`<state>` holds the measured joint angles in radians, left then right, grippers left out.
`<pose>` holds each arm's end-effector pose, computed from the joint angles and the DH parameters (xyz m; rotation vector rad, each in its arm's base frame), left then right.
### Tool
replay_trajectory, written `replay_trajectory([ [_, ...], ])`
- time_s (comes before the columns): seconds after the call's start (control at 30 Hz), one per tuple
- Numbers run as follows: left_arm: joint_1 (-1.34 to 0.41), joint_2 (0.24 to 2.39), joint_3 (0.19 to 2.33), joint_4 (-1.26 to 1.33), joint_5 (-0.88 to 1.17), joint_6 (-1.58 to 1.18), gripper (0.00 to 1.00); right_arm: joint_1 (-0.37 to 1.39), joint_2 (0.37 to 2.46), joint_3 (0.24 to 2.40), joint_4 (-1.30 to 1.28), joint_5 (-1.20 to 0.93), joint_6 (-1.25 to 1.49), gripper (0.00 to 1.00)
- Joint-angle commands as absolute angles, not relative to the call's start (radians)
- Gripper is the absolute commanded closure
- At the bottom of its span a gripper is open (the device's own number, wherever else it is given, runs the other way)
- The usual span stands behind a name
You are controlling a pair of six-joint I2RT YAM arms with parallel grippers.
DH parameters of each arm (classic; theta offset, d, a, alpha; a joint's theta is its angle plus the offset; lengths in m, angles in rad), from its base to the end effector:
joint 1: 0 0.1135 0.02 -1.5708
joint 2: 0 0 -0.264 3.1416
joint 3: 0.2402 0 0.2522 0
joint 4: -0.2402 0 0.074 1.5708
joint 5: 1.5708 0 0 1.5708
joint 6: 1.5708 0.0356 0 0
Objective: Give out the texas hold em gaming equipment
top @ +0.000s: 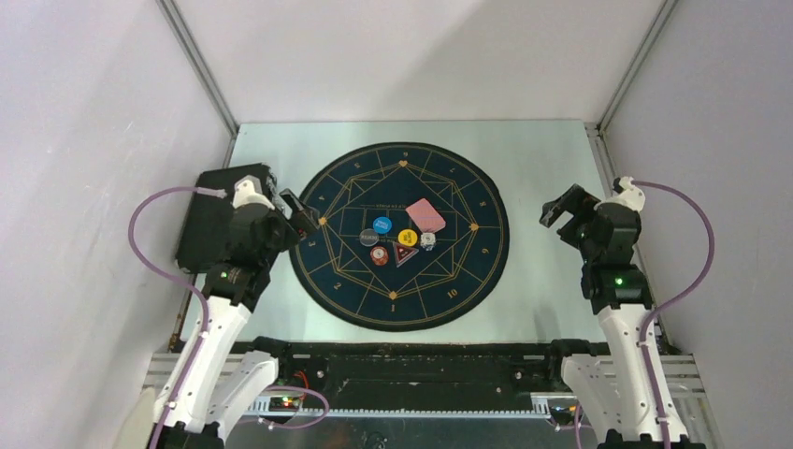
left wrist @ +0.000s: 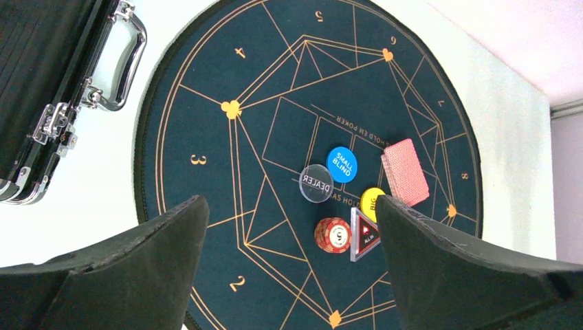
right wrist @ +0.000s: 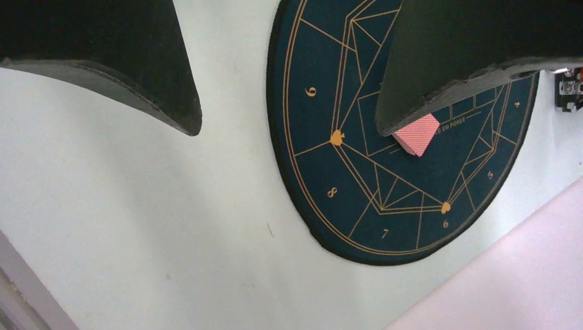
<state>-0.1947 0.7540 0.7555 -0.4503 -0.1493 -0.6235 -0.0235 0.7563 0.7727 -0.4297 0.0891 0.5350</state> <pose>0.1686 -0.0279 0.3072 -0.5255 1.9647 -0.3684 0.1720 -0.0072 0.3147 0.6041 1.8966 0.2430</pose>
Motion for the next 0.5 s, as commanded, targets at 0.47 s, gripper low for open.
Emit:
replay_trajectory([
  [0.47,-0.406,1.334,1.072,-0.454,-0.236,-0.542,0.02,-0.043,0.691,0.621,-0.261,0.061,0.597,0.00],
])
